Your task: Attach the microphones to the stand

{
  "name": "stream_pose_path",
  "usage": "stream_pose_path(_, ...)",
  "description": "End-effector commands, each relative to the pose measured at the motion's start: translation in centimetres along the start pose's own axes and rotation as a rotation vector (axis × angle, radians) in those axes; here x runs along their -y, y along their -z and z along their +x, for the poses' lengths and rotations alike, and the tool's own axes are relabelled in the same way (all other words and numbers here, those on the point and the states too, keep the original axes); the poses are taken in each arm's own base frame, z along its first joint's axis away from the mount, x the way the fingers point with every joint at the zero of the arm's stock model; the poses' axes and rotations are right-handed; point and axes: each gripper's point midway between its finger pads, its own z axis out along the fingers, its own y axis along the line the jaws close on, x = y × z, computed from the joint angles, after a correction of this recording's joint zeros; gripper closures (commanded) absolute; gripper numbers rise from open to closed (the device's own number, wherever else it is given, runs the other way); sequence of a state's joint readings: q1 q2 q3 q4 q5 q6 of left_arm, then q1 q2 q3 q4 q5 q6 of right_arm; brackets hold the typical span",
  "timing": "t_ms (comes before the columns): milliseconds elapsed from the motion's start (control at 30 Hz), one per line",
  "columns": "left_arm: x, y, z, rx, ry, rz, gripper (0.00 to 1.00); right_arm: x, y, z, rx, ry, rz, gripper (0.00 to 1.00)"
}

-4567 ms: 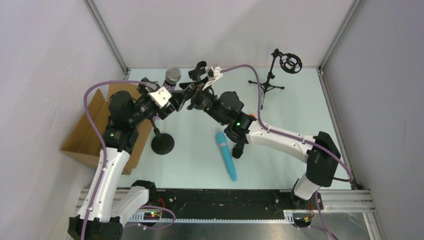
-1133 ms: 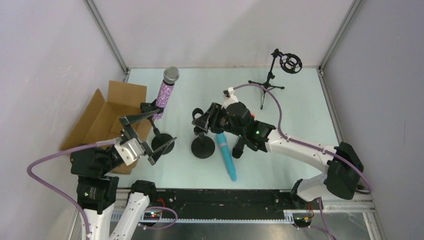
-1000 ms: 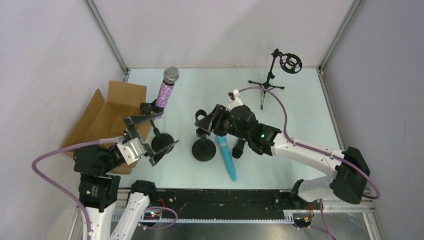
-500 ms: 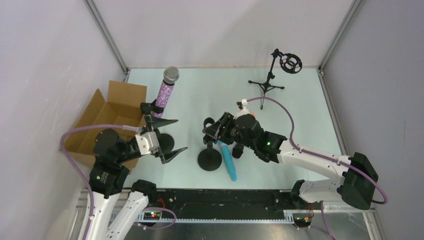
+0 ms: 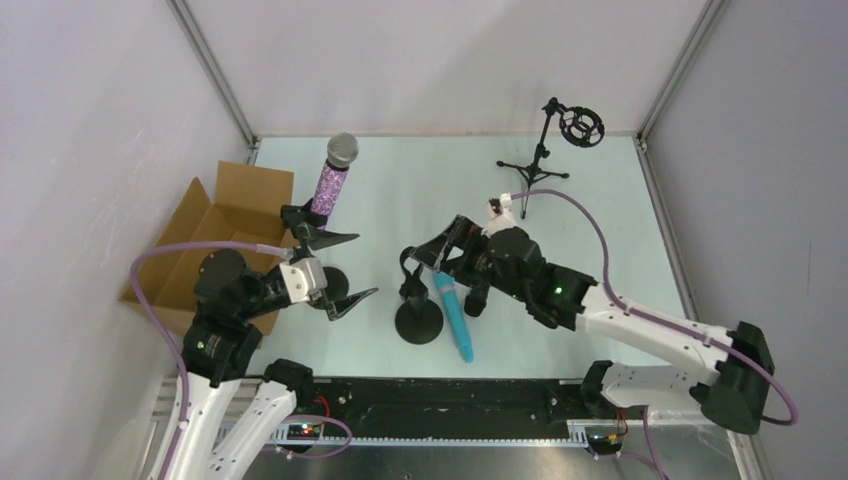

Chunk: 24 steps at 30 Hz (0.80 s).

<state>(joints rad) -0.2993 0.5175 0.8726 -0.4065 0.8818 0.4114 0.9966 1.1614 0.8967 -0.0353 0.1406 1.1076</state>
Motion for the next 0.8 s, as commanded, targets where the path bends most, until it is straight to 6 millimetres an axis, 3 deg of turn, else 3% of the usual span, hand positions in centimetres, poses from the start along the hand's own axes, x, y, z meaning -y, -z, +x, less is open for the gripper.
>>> stream_pose_path(0,-1.1,0.3,-2.0,0.024,-0.074,-0.038,0.02,-3.7,4.2,-5.1,0.123,0.114,-0.028,0.00)
stream_pose_path(100,-1.5,0.5,-2.8,0.030,-0.093,-0.058,0.02,-2.5,6.4,-7.8,0.195,0.160,0.043,0.01)
stream_pose_path(200,-2.0,0.6,-3.5,0.034,-0.097,-0.073,0.02,2.9,7.5,-10.1,0.239,0.188,0.251,0.01)
stream_pose_path(333,-2.2,0.9,-4.7,0.051,-0.108,-0.088,0.02,11.2,7.4,-11.5,0.233,0.280,0.544,0.01)
stream_pose_path(367,-2.2,1.0,-4.8,0.053,-0.109,-0.091,0.02,13.3,7.0,-12.1,0.237,0.310,0.622,0.01)
stream_pose_path(467,-2.1,1.2,-5.0,0.057,-0.120,-0.099,0.02,18.5,4.9,-11.4,0.147,0.298,0.749,0.00)
stream_pose_path(633,-2.0,1.5,-5.1,0.061,-0.124,-0.112,0.02,22.0,1.3,-11.1,0.092,0.279,0.789,0.00)
stream_pose_path(767,-1.9,1.7,-5.0,0.060,-0.129,-0.124,0.02,24.2,-1.0,-9.3,0.018,0.244,0.800,0.00)
